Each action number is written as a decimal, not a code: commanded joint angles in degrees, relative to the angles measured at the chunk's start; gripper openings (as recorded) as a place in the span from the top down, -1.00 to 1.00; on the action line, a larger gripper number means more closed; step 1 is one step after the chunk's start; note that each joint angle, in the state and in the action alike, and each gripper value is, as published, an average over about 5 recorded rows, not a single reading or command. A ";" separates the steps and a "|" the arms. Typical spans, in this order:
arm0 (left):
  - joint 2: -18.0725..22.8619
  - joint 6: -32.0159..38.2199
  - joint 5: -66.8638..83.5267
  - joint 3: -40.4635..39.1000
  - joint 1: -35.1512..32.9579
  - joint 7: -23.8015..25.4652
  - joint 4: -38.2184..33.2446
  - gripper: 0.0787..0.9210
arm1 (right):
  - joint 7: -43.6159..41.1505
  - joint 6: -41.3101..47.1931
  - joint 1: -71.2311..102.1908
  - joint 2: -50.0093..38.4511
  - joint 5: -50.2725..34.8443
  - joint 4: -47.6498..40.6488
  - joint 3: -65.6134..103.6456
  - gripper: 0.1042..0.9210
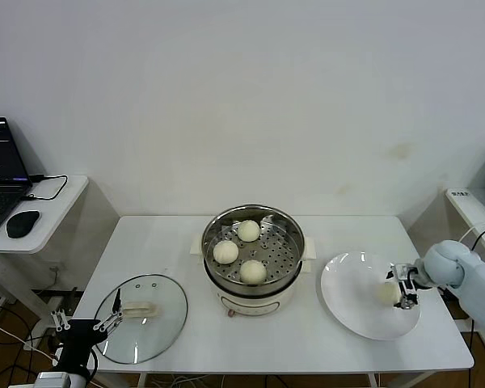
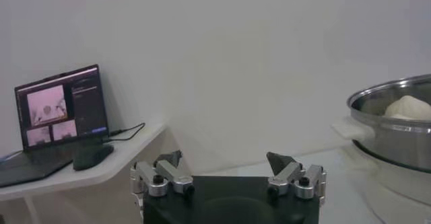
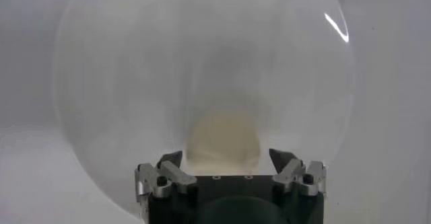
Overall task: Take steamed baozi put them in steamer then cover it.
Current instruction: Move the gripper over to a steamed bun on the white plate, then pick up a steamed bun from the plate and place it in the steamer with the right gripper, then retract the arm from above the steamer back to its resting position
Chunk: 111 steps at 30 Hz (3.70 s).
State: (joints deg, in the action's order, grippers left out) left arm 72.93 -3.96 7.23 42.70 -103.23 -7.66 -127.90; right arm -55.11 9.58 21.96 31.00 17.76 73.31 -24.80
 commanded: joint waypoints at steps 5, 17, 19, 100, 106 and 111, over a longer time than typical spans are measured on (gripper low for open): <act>-0.02 0.04 0.03 0.16 -0.06 0.01 0.05 -0.77 | -0.80 0.45 0.33 1.43 -0.63 -1.57 0.39 -0.45; -0.18 0.04 0.07 0.09 0.05 0.01 -0.20 -0.77 | -1.66 2.17 -10.73 -3.34 -5.76 3.22 -6.37 -0.08; -0.20 0.04 0.07 -0.04 0.13 0.03 -0.23 -0.77 | -1.75 2.96 -15.08 -4.37 -7.97 5.09 -9.98 -0.10; 1.15 0.91 0.41 -1.24 2.16 -0.47 1.47 -0.77 | 55.27 2.85 18.18 -2.32 -43.36 36.28 20.17 -0.76; 1.72 2.05 0.22 -2.63 2.58 -1.35 3.62 -0.77 | 52.17 -11.25 46.65 14.52 -33.39 35.02 48.94 -0.76; 1.47 2.58 -3.36 -3.91 3.31 -2.03 5.91 -0.77 | 46.60 -20.55 58.89 28.36 -29.19 34.15 63.46 -0.76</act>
State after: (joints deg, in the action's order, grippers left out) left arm 74.52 -2.21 7.32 40.24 -100.50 -8.89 -124.90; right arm -8.54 11.97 33.80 41.06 -22.00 105.25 -5.71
